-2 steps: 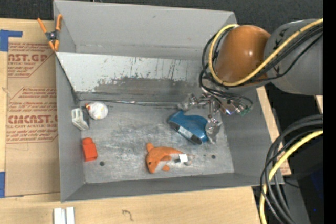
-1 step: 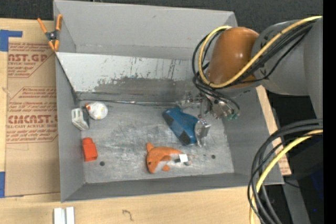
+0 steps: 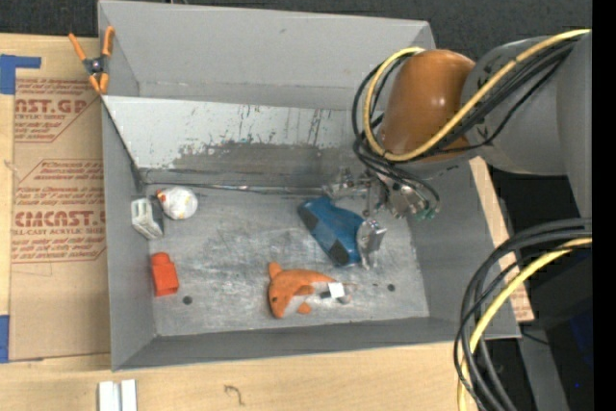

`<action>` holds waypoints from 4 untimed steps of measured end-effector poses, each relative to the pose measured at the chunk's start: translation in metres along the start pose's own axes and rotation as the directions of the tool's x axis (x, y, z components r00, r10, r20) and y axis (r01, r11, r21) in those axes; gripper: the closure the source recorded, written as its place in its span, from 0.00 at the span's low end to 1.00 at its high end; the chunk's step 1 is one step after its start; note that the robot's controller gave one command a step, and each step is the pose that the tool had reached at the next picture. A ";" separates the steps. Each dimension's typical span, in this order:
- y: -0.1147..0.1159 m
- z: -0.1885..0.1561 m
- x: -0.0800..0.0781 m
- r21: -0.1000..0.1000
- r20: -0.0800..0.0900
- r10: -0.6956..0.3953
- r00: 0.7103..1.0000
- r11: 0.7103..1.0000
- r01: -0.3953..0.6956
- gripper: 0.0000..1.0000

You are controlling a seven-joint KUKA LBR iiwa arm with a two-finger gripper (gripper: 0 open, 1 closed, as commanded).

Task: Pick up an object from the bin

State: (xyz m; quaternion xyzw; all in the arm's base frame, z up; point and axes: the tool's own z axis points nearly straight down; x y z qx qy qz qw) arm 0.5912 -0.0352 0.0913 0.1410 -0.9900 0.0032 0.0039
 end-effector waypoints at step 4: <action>0.022 -0.042 -0.004 -0.005 0.009 -0.376 0.927 0.927 0.376 1.00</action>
Offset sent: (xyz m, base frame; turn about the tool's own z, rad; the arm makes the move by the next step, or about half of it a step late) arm -0.0001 -0.0231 0.0543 -0.6771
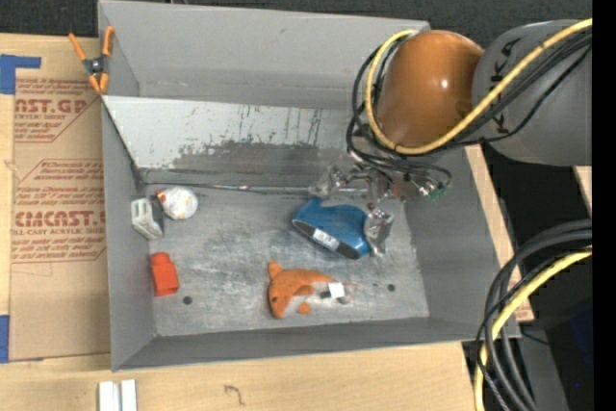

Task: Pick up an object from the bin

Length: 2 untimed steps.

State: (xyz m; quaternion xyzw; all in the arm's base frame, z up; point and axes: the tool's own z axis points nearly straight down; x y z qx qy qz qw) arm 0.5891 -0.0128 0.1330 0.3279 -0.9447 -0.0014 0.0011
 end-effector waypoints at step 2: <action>0.050 -0.044 -0.015 -0.005 0.000 -0.157 0.988 0.988 0.157 1.00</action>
Offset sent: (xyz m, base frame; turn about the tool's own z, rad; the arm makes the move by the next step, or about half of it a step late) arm -0.0132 -0.0367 0.1336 -0.6051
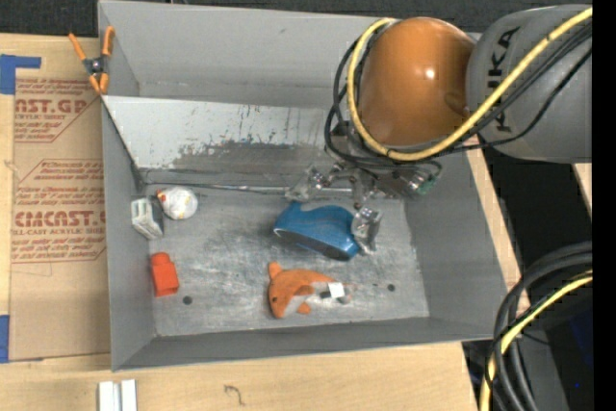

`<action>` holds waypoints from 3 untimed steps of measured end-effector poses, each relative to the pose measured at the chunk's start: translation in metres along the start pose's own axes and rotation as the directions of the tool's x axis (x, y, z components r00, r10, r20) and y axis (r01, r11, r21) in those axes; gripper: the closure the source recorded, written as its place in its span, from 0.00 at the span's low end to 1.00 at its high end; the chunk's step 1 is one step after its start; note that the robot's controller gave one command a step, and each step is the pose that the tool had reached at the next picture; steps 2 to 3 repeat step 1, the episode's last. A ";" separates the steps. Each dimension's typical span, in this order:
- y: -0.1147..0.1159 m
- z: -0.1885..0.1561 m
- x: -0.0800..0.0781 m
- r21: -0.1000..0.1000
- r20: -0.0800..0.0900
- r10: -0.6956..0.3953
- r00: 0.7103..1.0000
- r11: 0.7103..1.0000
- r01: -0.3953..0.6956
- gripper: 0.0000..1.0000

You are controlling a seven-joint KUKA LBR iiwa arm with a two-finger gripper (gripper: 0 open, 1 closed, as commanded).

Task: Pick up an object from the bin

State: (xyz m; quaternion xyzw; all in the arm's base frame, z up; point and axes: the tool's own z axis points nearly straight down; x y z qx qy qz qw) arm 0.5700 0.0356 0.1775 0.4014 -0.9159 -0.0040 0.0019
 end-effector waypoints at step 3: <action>-0.017 0.008 0.001 0.016 0.002 -0.202 0.979 0.979 0.201 1.00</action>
Offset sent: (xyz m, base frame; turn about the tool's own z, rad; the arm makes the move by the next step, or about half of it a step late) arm 0.0114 0.0089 -0.1075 -0.0824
